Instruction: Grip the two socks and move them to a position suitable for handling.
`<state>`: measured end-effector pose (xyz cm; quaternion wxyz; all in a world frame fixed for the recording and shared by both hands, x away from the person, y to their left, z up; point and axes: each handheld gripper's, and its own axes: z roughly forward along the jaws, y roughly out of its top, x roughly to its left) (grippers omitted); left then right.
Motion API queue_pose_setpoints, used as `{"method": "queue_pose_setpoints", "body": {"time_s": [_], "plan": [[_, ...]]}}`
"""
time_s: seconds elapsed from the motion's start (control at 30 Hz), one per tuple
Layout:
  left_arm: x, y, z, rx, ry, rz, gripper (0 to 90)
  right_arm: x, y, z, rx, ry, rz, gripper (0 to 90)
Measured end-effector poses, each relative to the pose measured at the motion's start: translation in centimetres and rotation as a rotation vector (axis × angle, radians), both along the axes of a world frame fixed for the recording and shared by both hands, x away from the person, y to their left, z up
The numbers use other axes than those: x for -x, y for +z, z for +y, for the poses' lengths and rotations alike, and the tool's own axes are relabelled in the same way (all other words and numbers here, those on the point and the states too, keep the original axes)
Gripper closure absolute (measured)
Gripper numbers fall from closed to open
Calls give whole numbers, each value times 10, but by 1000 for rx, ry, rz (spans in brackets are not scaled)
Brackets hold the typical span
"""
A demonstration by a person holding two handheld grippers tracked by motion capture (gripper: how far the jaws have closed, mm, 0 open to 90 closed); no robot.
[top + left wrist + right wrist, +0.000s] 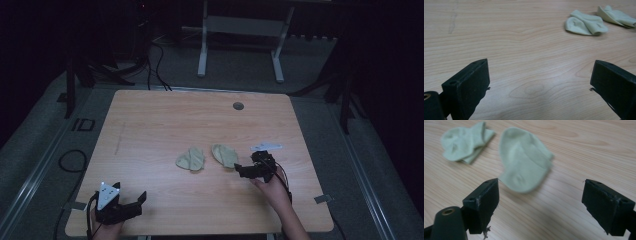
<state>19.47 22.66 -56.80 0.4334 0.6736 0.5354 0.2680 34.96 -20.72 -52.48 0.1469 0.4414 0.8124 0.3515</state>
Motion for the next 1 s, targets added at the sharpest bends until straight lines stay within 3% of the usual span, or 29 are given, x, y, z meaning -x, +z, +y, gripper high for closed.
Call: {"method": "queue_pose_setpoints", "body": {"time_s": [0.17,0.53,0.63,0.7,0.83,0.9,0.93,1.0], "plan": [[1,0,-5,-50,-16,-22,25,-13,1,27,30,25,19,150],[2,1,-4,-43,-23,-32,25,-43,4,64,24,-1,52,222],[2,1,-4,-44,-22,-33,25,-47,2,70,50,-2,52,239],[2,1,-4,-44,-23,-32,25,-54,-5,76,77,-33,46,309],[2,1,-4,-43,-25,-28,25,-58,-16,82,95,-58,81,326],[1,1,-3,-43,-28,-19,26,-57,-24,87,162,-47,83,398],[1,1,-4,-42,-30,-17,25,-54,-26,89,186,-42,49,413],[1,1,-5,-45,-32,-18,25,-52,-26,91,178,-57,50,473]]}}
